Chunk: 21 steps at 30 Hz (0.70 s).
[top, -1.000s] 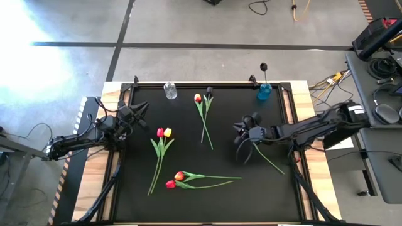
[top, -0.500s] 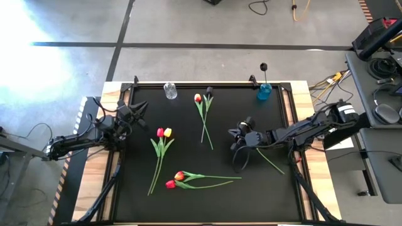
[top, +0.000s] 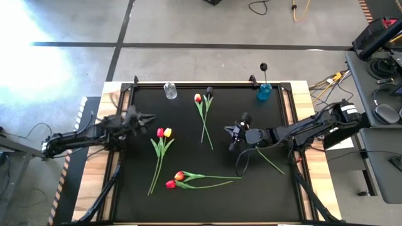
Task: Sort flowers into vase by color
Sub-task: Put the left yellow flower into the transparent vase
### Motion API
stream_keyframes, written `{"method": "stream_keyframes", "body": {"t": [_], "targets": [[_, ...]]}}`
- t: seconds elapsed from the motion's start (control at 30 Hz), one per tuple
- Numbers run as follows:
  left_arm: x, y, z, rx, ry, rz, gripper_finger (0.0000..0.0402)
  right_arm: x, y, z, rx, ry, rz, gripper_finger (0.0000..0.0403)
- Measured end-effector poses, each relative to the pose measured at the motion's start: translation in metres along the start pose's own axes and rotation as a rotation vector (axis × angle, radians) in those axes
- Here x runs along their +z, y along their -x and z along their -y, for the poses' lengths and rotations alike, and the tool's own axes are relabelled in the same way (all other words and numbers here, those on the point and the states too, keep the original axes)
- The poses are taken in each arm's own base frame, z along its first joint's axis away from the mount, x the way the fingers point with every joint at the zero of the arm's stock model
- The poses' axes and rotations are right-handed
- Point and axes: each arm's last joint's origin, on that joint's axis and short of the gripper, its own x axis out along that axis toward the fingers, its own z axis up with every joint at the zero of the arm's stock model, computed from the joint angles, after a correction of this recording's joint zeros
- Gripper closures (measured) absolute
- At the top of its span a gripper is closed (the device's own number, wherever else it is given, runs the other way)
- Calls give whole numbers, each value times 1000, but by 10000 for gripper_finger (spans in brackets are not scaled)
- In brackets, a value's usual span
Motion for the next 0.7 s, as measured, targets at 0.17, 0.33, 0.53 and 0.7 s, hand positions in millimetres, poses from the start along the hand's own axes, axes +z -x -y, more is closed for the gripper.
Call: {"method": "stream_keyframes", "body": {"t": [0.17, 0.33, 0.53, 0.7], "targets": [[-10, -9, 3, 47, 40, -234, 364, 1, -1, 1, -4, 11, -1, 390], [-21, -20, 13, -8, 63, -446, 364, 0, -1, 1, -4, -8, -12, 390], [-27, -32, 36, -18, 57, -615, 364, -1, -1, 1, -2, -24, -23, 390], [-23, -45, 63, 39, 41, -667, 364, -2, -1, 1, -3, -22, -26, 390]]}}
